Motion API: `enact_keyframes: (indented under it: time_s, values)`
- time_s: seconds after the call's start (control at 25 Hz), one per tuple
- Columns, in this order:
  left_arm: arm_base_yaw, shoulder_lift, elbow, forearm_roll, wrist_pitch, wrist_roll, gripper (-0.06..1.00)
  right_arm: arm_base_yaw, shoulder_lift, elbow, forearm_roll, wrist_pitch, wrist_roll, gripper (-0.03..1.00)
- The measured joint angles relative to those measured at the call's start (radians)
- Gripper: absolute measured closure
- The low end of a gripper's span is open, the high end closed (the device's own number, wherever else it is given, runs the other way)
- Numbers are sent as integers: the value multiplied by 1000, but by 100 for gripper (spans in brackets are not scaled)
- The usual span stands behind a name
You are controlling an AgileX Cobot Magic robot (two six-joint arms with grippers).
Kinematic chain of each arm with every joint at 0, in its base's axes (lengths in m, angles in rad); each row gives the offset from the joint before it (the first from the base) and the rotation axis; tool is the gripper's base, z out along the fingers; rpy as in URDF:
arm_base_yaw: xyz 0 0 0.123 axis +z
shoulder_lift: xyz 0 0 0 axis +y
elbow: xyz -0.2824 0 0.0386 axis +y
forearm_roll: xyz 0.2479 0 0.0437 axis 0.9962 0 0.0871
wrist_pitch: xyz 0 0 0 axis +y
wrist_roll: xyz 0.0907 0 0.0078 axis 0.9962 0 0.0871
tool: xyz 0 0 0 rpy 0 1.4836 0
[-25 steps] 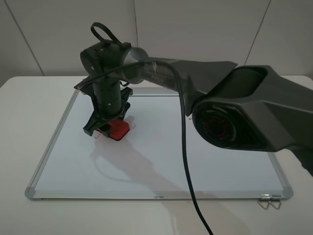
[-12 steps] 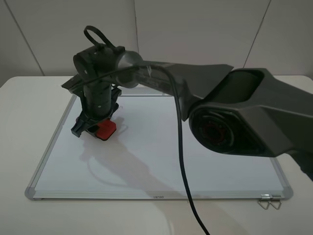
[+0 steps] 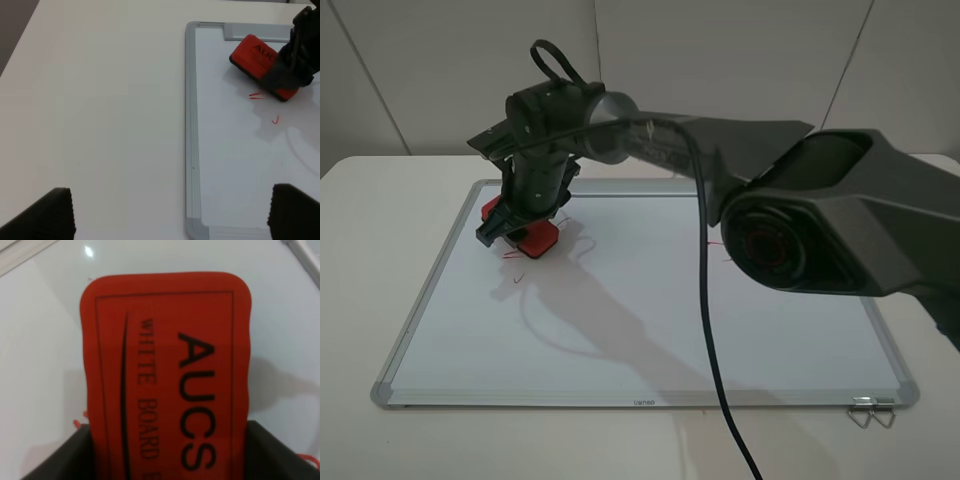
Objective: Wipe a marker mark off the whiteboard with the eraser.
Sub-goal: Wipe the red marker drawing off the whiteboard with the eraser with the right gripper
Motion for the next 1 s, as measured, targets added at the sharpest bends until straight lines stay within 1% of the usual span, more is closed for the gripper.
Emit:
enact_keyframes:
  time_s: [0.08, 0.24, 0.4, 0.56, 1.0]
  values:
    - [0, 0, 0, 0, 0, 0, 17, -4, 0, 0, 18, -1, 0, 46]
    - [0, 0, 0, 0, 0, 0, 17, -4, 0, 0, 18, -9, 0, 46]
    - [0, 0, 0, 0, 0, 0, 17, -4, 7, 0, 18, -38, 0, 46]
    - [0, 0, 0, 0, 0, 0, 17, 9, 20, 0, 13, -51, -1, 46]
    - [0, 0, 0, 0, 0, 0, 17, 81, 21, 0, 18, -5, -8, 46]
